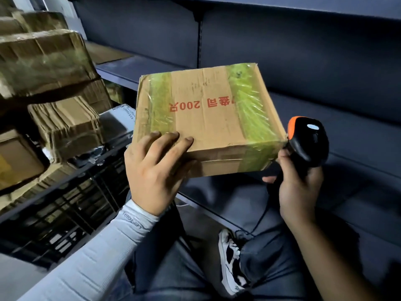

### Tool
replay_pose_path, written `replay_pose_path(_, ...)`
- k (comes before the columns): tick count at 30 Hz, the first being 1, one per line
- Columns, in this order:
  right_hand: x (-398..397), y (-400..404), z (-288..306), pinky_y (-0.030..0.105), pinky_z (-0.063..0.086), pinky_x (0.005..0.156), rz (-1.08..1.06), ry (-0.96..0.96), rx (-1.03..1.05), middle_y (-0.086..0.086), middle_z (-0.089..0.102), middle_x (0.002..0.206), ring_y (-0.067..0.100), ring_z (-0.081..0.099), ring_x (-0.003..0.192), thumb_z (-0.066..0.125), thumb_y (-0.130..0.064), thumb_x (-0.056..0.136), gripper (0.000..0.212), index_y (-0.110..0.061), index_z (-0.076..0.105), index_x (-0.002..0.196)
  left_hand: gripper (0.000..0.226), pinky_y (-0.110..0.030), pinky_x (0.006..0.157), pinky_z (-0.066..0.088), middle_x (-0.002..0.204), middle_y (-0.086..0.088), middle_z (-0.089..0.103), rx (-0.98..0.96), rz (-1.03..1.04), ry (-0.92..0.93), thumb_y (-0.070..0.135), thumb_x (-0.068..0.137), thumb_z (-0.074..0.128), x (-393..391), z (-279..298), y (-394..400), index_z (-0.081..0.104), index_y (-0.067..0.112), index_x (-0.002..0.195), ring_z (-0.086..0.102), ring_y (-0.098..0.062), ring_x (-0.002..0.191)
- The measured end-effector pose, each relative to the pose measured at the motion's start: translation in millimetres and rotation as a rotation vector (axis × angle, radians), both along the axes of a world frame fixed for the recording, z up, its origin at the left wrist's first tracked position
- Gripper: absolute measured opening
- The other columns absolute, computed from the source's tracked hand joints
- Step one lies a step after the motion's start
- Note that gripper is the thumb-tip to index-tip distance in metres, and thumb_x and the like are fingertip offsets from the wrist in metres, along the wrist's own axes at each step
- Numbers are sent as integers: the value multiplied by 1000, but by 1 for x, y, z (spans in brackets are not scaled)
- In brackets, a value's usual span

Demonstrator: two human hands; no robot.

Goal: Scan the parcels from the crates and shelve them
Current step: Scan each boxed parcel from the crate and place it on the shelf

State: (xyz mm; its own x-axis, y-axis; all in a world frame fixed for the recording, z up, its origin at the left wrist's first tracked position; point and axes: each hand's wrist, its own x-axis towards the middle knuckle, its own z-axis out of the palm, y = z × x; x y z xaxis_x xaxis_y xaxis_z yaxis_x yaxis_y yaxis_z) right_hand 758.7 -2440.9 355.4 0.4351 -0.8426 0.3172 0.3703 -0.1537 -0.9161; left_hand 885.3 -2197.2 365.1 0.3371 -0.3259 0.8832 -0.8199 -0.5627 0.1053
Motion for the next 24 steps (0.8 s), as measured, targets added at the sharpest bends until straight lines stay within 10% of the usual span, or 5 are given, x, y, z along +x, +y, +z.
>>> replay_pose_path(7, 4, -26, -4, 28, 53, 41, 280, 196, 238, 2, 70, 77, 18, 66, 58, 74, -51, 82, 41, -19, 73, 107, 36, -58, 88, 50, 123, -12, 72, 55, -38, -18, 33, 91, 82, -2, -21, 4, 78, 16, 122, 65, -47, 108)
replay_pose_path(12, 12, -41, -2, 38, 60, 65, 347, 327, 87, 4, 79, 104, 24, 76, 87, 84, -58, 67, 66, -19, 74, 119, 31, -52, 109, 43, 130, -25, 60, 3, -122, 119, 28, 88, 81, -8, -29, 5, 79, 11, 115, 56, -44, 125)
replay_pose_path(16, 17, -45, -11, 50, 57, 100, 313, 274, 80, 5, 77, 118, 25, 73, 110, 89, -43, 65, 73, -13, 69, 128, 50, -36, 126, 25, 153, -30, 33, -194, -189, 396, 26, 90, 75, -9, -16, 4, 65, 4, 134, 32, -26, 152)
replay_pose_path(20, 21, -40, -17, 43, 60, 96, 290, 232, 82, 5, 77, 117, 22, 74, 108, 88, -28, 72, 63, -8, 68, 129, 71, -41, 127, 26, 162, -11, 42, -404, -343, 756, 24, 91, 72, 10, -14, 6, 43, 14, 156, 35, -23, 153)
replay_pose_path(24, 21, -40, -19, 29, 60, 81, 311, 222, 53, -2, 79, 105, 15, 75, 100, 82, -9, 85, 38, -10, 71, 121, 61, -35, 106, 48, 123, -2, 71, -788, -503, 1168, 22, 97, 61, 20, 11, 15, 43, 24, 155, 65, -18, 116)
